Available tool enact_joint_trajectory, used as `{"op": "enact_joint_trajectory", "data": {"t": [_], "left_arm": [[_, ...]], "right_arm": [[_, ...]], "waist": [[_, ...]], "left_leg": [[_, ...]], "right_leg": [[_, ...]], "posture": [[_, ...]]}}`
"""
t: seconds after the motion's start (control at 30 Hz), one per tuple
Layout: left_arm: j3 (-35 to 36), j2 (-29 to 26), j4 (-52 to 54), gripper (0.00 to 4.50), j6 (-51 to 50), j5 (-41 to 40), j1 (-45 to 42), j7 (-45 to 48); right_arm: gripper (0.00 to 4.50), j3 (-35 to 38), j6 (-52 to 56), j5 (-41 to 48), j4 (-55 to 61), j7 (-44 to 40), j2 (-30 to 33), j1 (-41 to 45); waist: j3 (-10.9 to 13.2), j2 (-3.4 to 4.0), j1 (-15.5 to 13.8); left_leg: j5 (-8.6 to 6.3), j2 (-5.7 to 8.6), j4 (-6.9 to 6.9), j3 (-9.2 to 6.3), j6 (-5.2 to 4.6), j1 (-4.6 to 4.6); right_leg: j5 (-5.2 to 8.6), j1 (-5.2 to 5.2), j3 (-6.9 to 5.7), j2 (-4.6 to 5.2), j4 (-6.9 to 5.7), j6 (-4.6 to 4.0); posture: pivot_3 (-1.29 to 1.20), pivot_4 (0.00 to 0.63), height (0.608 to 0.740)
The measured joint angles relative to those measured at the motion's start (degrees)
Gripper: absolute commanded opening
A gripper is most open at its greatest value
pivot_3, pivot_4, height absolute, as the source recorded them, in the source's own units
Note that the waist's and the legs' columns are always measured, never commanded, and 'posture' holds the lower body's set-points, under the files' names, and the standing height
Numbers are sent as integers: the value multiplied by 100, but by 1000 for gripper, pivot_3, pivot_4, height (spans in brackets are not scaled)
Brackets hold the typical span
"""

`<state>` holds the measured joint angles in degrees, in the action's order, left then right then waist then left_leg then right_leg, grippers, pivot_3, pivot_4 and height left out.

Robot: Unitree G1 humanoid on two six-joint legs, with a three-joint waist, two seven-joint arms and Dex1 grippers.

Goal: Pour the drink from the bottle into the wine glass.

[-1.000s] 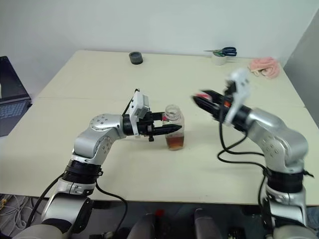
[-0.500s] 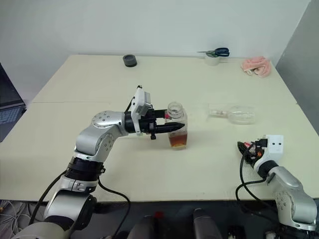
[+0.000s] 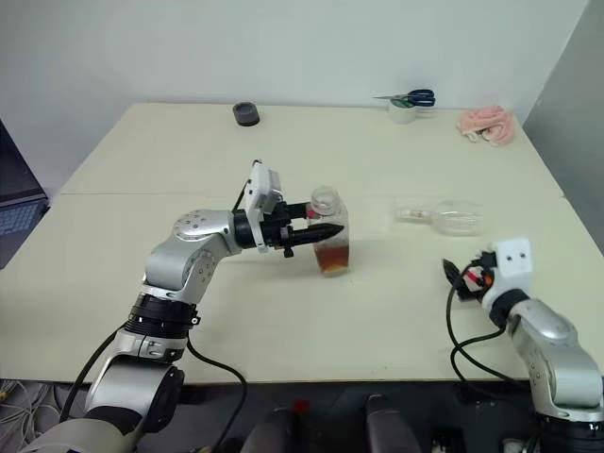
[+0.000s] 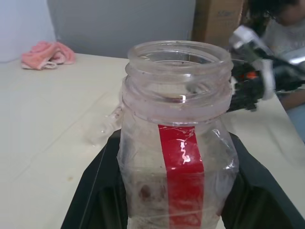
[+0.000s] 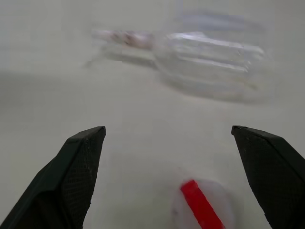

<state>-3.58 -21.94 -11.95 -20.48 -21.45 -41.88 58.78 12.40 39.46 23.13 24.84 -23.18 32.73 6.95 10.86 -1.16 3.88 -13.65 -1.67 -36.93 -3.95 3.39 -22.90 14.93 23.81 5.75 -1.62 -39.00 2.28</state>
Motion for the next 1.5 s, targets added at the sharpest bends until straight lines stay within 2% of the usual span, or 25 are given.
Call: {"op": "enact_joint_trajectory", "data": {"t": [0.1, 0.2, 0.27, 0.33, 0.4, 0.43, 0.6, 0.87, 1.13, 1.4, 1.5], "left_arm": [[310, -100, -462, 1922, 215, 169, -101, -535], [623, -322, -855, 1922, 401, 455, -177, -1183], [906, -424, -1060, 1922, 489, 606, -190, -1740], [1251, -478, -1051, 1921, 515, 635, -101, -2255], [1407, -489, -808, 1921, 462, 615, 102, -2509], [1487, -490, -634, 1921, 408, 595, 268, -2610], [1690, -475, -58, 1918, 65, 452, 842, -2940], [1952, -430, 273, 1912, -137, 335, 1129, -3401], [2051, -451, 472, 4475, -268, 221, 1226, -3573], [2103, -606, 826, 4475, -436, 208, 1557, -3569], [2139, -668, 1260, 4475, -547, 89, 1929, -3496]], "right_arm": [[4500, -565, 508, 439, 718, -569, 473, 705], [4500, -1249, 816, 773, 951, -1002, 462, 1341], [4500, -1814, 785, 648, 645, -1050, 3, 1982], [4500, -2471, 548, 264, -76, -922, -764, 2765], [4500, -2779, 319, 30, -570, -870, -1208, 3098], [4500, -2879, 216, -71, -819, -855, -1380, 3198], [4500, -3022, -105, -419, -1647, -916, -1780, 3424], [4500, -3047, -261, -612, -1901, -1164, -2002, 3522], [4500, -3046, -265, -640, -2142, -1224, -2058, 3550], [4500, -3033, -264, -664, -2194, -1306, -2067, 3652], [4500, -2820, -133, -602, -2202, -1295, -2030, 3652]], "waist": [[0, -1, 10], [1, -2, -3], [3, -7, 19], [3, -8, 57], [2, -9, 43], [1, -10, 16], [-1, -14, -124], [-1, -14, -151], [-1, -14, -134], [-1, -14, -106], [-1, -14, -86]], "left_leg": [[0, -3, 2, -16, 0, -2], [0, -3, 1, -21, 0, -7], [0, -3, -2, -17, 0, -7], [0, -4, -2, -19, 0, -5], [0, -4, 2, -26, 1, -9], [-1, -1, 2, -28, 3, -11], [1, 14, -11, -37, 14, -68], [3, 22, -11, -51, 13, -61], [3, 13, -9, -51, 13, -54], [3, 13, -8, -51, 13, -53], [3, 12, -7, -50, 13, -53]], "right_leg": [[0, -2, -13, -7, 3, 0], [1, -3, -18, -7, 7, -1], [0, -1, -14, -5, 5, -1], [0, 0, -17, -4, 2, -2], [-2, 2, -25, -1, 2, -5], [-15, 2, -32, 8, 1, -27], [-17, 43, -56, 52, 3, -29], [-18, 35, -73, 48, -4, -29], [-20, 33, -71, 36, -8, -32], [-20, 32, -71, 37, -6, -32], [-20, 32, -69, 38, -6, -32]], "posture": [[0, 150, 740], [0, 150, 740], [0, 150, 740], [0, 150, 740], [0, 150, 740], [0, 150, 740], [0, 150, 740], [0, 150, 740], [0, 150, 740], [0, 150, 740], [0, 150, 740]]}}
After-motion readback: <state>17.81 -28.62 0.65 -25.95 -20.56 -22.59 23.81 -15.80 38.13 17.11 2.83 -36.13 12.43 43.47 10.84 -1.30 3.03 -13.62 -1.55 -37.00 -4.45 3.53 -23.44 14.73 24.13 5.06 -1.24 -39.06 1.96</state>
